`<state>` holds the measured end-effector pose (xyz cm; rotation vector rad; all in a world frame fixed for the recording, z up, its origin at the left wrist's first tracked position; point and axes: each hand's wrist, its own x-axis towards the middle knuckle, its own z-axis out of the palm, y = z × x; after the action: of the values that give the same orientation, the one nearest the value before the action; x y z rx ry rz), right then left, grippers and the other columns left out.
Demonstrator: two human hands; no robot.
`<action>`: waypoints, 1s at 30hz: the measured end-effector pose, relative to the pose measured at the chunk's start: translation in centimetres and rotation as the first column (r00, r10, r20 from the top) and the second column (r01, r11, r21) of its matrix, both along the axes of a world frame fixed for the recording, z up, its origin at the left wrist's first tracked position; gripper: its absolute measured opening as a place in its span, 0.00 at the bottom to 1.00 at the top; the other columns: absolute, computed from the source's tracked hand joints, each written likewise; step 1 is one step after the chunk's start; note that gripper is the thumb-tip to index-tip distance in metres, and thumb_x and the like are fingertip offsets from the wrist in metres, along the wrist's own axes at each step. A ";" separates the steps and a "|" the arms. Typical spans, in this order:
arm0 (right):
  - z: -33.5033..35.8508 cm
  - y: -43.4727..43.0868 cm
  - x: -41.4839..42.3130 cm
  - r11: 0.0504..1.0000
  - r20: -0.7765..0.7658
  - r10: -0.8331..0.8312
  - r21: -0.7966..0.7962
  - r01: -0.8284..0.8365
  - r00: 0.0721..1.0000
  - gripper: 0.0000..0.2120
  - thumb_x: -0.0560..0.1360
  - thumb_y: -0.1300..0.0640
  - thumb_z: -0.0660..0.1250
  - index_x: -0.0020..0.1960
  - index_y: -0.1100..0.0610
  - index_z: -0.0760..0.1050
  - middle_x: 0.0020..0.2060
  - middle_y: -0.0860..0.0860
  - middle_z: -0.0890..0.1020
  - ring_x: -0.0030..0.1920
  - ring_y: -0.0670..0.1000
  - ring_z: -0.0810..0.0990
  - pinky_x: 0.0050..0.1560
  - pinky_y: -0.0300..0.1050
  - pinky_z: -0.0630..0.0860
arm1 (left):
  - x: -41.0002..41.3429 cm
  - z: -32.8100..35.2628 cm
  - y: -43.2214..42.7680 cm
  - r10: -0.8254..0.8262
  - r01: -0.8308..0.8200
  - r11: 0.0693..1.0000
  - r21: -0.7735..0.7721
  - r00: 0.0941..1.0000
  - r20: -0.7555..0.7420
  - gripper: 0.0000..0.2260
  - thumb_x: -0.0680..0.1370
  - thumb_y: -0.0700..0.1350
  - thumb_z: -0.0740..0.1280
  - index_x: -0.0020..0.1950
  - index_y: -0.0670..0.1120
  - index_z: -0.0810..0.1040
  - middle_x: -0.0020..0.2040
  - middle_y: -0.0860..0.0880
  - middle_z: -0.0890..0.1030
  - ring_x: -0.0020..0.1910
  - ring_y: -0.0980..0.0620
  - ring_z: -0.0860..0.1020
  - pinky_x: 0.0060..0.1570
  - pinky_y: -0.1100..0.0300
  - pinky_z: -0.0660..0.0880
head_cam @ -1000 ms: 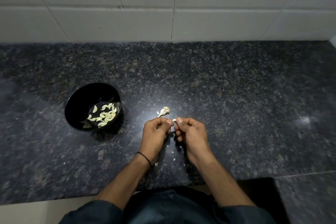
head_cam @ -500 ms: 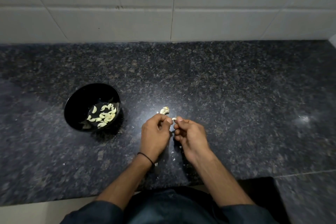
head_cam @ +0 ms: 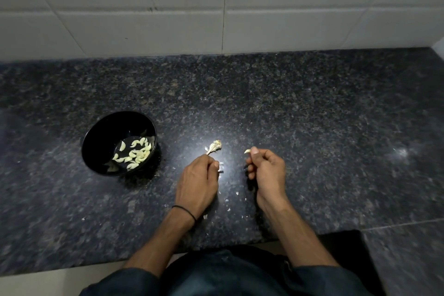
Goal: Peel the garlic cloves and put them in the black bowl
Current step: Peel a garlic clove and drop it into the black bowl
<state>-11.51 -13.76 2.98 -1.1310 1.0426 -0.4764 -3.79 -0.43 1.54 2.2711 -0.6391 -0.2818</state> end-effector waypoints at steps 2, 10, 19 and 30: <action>-0.2 0.5 0.0 0.999 0.006 0.048 0.024 -0.048 0.999 0.09 0.83 0.59 0.64 0.47 0.63 0.78 0.30 0.48 0.77 0.26 0.44 0.69 0.26 0.39 0.63 | -0.4 -0.4 -0.2 -0.052 0.052 0.999 0.011 0.998 -0.023 0.09 0.83 0.49 0.62 0.45 0.48 0.76 0.42 0.50 0.80 0.42 0.49 0.77 0.42 0.53 0.70; -0.4 1.1 -0.2 0.993 0.029 0.107 0.050 -0.109 0.994 0.09 0.83 0.62 0.63 0.50 0.64 0.80 0.30 0.48 0.79 0.27 0.44 0.69 0.27 0.40 0.63 | -0.3 -1.3 -1.8 -0.104 0.105 0.994 0.014 0.994 -0.045 0.04 0.79 0.50 0.67 0.45 0.53 0.77 0.40 0.56 0.80 0.40 0.58 0.77 0.41 0.58 0.74; -0.1 0.9 -0.4 0.992 0.024 0.107 0.058 -0.108 0.994 0.08 0.82 0.61 0.64 0.50 0.64 0.80 0.33 0.51 0.79 0.27 0.44 0.70 0.28 0.40 0.65 | -0.7 -0.5 -1.5 -0.063 0.032 0.984 -0.176 0.982 -0.177 0.09 0.80 0.39 0.62 0.50 0.53 0.79 0.40 0.56 0.83 0.42 0.61 0.81 0.44 0.63 0.76; 0.2 1.6 -0.6 0.928 -0.139 0.273 -0.221 -0.298 0.952 0.10 0.82 0.55 0.65 0.44 0.57 0.80 0.30 0.47 0.81 0.30 0.45 0.76 0.33 0.45 0.73 | -0.8 1.1 -1.6 -0.018 -0.075 0.949 -0.305 0.956 -0.293 0.05 0.79 0.45 0.70 0.44 0.52 0.83 0.36 0.54 0.84 0.36 0.57 0.82 0.41 0.60 0.77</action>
<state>-12.08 -12.20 3.22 -1.5134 0.9066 -0.3158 -4.62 -2.08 2.69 1.8839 -0.4578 -0.4589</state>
